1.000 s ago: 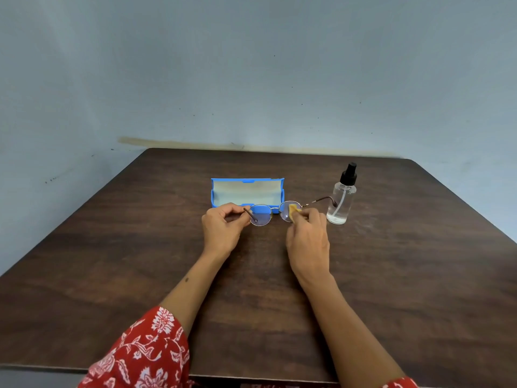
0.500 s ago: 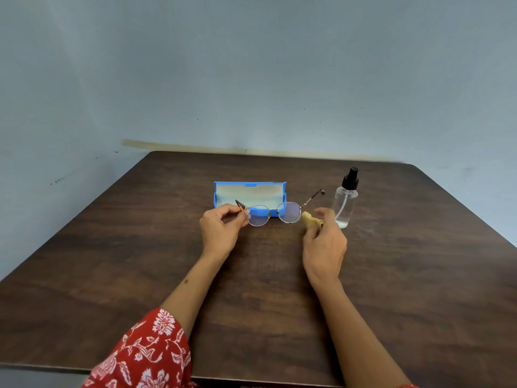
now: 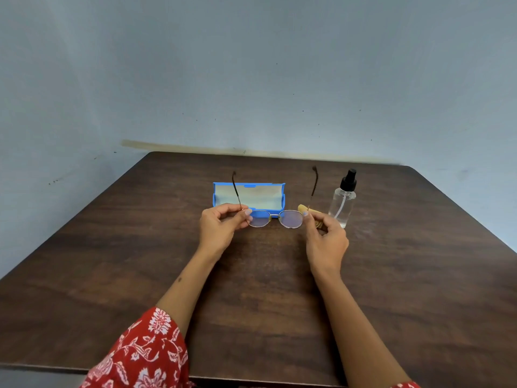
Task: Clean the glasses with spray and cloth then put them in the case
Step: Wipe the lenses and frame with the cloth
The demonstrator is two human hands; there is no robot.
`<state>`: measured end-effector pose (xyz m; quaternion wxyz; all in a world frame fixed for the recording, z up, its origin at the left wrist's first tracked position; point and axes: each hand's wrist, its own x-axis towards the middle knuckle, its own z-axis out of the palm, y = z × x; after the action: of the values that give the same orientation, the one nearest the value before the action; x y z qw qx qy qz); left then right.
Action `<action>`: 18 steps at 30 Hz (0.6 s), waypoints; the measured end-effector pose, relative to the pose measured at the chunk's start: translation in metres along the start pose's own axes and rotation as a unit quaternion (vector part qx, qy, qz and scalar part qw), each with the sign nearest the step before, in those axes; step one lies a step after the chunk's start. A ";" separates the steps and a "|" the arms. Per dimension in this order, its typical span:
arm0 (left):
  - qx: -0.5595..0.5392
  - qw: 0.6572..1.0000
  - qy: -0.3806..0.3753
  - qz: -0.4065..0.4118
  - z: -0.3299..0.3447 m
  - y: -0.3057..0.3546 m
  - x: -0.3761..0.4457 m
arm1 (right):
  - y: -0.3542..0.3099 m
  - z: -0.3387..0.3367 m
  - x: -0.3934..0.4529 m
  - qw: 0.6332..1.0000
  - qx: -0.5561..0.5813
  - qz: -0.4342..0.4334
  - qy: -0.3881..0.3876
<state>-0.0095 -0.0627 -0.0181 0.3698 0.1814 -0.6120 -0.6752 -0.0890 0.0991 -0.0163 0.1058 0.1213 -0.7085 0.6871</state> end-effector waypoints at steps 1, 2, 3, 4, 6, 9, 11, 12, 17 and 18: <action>-0.016 1.000 -0.004 -0.014 -0.001 0.002 0.000 | 0.000 0.000 0.000 1.000 0.007 0.005 0.001; -0.031 0.999 -0.006 -0.033 -0.001 0.003 0.001 | 0.000 0.000 0.001 1.000 0.010 0.008 0.003; -0.043 0.998 -0.008 -0.055 -0.002 0.005 0.001 | 0.001 0.001 0.002 1.000 0.012 0.014 0.005; -0.057 0.995 -0.011 -0.078 -0.002 0.006 0.002 | 0.002 0.001 0.003 1.000 0.017 0.023 0.007; -0.101 0.988 -0.025 -0.112 -0.002 0.008 0.002 | 0.005 0.001 0.005 0.998 0.035 0.046 0.012; -0.175 0.971 -0.054 -0.151 -0.003 0.010 0.002 | 0.007 0.000 0.007 0.993 0.083 0.084 0.018; -0.196 0.963 -0.073 -0.171 -0.004 0.010 0.002 | 0.006 0.000 0.008 0.989 0.110 0.101 0.023; -0.198 0.960 -0.084 -0.179 -0.004 0.010 0.002 | 0.006 0.000 0.009 0.986 0.121 0.110 0.027; -0.170 0.957 -0.132 -0.193 -0.005 0.011 0.000 | 0.006 0.000 0.011 0.977 0.165 0.134 0.037; -0.162 0.958 -0.137 -0.190 -0.005 0.011 -0.001 | 0.007 0.000 0.011 0.976 0.169 0.133 0.038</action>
<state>-0.0022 -0.0658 -0.0087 0.1717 0.1381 -0.4929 -0.8417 -0.1018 0.0987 -0.0191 0.0181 0.0155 -0.5877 0.8087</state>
